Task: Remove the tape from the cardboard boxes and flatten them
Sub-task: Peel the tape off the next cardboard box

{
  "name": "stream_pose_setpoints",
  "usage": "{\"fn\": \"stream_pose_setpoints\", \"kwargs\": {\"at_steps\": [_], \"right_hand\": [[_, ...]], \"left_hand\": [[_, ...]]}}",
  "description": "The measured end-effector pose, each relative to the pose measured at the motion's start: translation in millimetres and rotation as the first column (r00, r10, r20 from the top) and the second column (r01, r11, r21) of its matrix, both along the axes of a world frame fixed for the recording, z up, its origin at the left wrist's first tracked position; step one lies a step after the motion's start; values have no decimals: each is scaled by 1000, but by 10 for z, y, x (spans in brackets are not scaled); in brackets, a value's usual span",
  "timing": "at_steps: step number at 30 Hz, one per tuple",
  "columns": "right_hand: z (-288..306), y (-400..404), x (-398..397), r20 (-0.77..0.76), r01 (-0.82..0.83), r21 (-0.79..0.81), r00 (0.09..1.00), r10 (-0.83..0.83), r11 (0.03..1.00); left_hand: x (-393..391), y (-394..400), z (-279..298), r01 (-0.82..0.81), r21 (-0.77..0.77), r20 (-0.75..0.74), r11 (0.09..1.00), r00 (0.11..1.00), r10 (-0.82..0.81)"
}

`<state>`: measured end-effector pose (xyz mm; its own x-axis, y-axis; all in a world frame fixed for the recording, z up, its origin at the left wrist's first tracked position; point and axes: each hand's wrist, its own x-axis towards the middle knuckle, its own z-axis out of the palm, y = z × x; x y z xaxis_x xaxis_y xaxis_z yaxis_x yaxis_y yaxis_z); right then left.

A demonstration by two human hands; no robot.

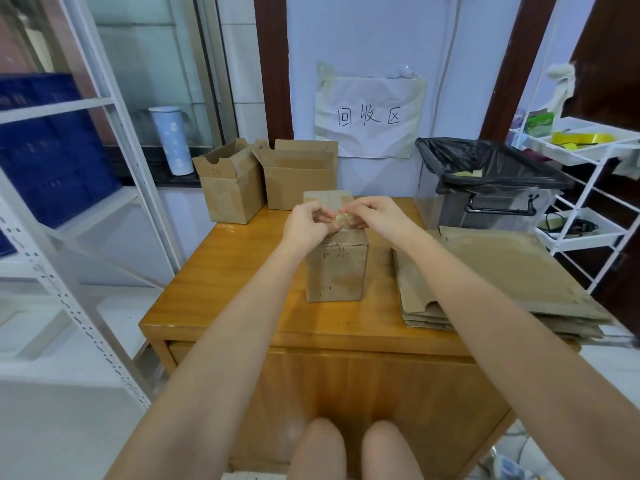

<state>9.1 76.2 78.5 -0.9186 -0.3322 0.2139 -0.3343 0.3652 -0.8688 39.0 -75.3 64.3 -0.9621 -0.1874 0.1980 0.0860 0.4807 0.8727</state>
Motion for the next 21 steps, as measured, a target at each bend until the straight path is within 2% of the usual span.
{"fn": "stream_pose_setpoints", "kwargs": {"at_steps": [9,21], "right_hand": [[7,70,-34,20,-41,58,999,40,998],[34,37,0,-43,-114,237,991,128,965]], "left_hand": [[22,-25,4,21,145,-25,989,1000,-18],[45,-51,-28,62,181,-72,982,996,-49]]}}
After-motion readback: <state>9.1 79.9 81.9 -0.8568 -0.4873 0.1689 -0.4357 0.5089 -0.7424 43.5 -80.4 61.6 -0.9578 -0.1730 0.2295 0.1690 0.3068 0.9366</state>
